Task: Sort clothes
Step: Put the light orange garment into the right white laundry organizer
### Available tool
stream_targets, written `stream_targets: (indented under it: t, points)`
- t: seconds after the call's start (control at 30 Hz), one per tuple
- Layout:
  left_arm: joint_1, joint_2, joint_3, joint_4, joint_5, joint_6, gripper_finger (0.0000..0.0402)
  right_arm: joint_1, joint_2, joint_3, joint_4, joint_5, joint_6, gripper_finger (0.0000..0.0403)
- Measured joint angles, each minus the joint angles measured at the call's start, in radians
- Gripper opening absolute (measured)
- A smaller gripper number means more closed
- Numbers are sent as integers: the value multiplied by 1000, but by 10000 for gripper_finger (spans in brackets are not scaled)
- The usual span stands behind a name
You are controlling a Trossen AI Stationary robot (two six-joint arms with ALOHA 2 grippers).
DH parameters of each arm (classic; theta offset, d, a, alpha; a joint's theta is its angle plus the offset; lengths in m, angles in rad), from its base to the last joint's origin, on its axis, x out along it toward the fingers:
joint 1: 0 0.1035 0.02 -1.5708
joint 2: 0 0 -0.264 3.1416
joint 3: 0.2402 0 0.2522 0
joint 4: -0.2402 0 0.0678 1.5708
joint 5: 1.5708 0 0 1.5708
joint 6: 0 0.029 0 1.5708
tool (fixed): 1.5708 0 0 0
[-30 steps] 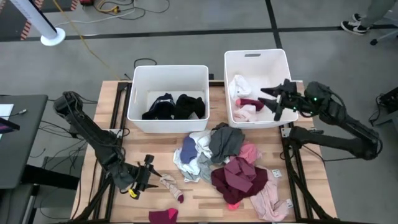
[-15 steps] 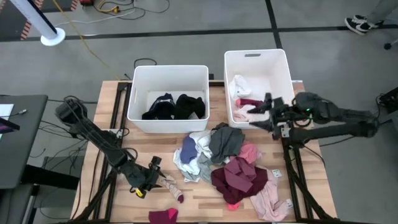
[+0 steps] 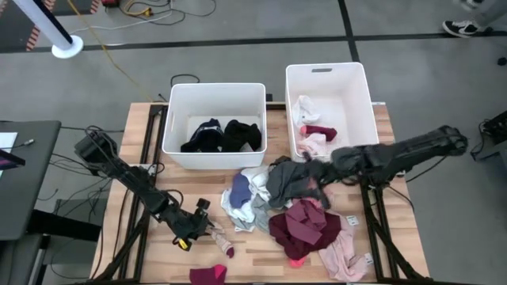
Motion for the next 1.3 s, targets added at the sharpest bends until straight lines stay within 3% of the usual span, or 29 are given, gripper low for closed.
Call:
stream_targets:
  t: [0.3, 0.53, 0.7, 0.83, 1.13, 1.3]
  points:
    - [16, 0, 0, 18, 56, 35, 81, 89, 241, 0, 192, 1, 20, 249]
    - [17, 0, 1, 44, 57, 86, 9, 121, 389, 0, 333, 1, 49, 249]
    - [33, 0, 1, 47, 105, 74, 5, 134, 463, 24, 364, 1, 66, 249]
    - [33, 0, 1, 83, 94, 96, 35, 142, 503, 57, 366, 0, 65, 249]
    - [47, 13, 1, 100, 119, 59, 169, 163, 574, 111, 369, 0, 65, 249]
    - [52, 102, 1, 138, 200, 32, 178, 169, 613, 142, 370, 0, 63, 249]
